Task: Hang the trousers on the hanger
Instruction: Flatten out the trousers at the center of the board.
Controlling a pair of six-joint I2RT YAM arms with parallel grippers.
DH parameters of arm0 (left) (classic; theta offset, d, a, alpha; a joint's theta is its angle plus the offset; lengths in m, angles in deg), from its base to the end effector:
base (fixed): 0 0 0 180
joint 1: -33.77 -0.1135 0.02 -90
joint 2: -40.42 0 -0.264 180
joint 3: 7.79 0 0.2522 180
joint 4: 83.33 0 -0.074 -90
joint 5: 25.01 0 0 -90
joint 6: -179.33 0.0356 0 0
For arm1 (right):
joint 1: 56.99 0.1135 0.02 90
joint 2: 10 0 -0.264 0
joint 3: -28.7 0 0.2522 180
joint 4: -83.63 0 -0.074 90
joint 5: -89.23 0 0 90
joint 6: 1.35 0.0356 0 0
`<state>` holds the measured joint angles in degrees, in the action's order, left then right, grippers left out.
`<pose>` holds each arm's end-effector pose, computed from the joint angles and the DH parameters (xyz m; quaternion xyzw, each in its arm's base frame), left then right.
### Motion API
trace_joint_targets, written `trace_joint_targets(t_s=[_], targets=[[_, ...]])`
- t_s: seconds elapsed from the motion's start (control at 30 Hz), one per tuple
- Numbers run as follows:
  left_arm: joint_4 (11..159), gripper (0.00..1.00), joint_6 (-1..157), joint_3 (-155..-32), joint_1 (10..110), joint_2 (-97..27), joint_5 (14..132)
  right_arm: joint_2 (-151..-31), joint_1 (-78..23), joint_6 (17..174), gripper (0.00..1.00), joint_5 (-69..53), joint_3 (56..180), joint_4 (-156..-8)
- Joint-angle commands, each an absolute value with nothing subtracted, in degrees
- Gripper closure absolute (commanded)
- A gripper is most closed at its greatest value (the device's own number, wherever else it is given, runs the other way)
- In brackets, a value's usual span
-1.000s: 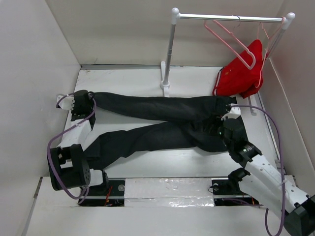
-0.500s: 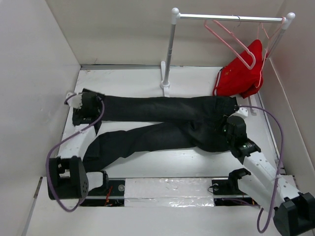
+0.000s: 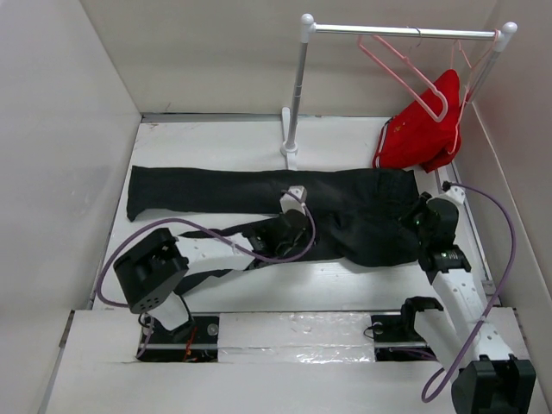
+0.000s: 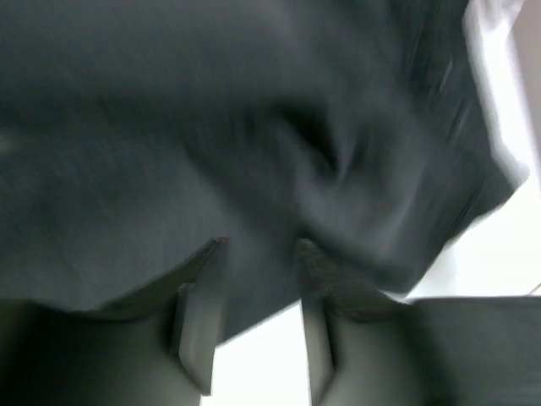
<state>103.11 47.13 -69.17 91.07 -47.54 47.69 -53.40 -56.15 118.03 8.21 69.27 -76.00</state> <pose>0.1913 -0.2783 0.2273 0.0211 0.8148 -0.3524 0.4599 0.1805 -0.0029 0.2394 0.2469 0.7960 0.0800 0.5469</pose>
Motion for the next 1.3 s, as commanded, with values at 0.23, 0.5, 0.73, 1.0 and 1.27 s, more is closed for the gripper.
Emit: trace_joint_targets(t_s=[0.23, 0.5, 0.73, 1.0, 1.27], targets=[[106.8, 0.33, 64.2, -76.2, 100.6, -57.8, 51.4, -52.3, -61.6, 115.1, 0.49, 6.4, 72.7, -73.1], [102.9, 0.39, 72.6, -81.2, 103.7, -64.6, 52.8, -53.4, -64.2, 114.8, 0.46, 4.1, 74.1, -74.5], [97.9, 0.4, 74.2, -86.1, 104.3, -70.3, 48.2, -61.1, -67.8, 117.7, 0.39, -2.3, 74.2, -82.0], [96.1, 1.0, 74.3, -85.0, 104.3, -70.5, 48.6, -75.5, -69.5, 120.7, 0.31, -2.3, 77.0, -92.7], [95.4, 1.0, 70.3, -74.1, 104.3, -61.4, 49.3, -90.0, -70.7, 122.0, 0.41, -5.6, 82.0, -98.0]])
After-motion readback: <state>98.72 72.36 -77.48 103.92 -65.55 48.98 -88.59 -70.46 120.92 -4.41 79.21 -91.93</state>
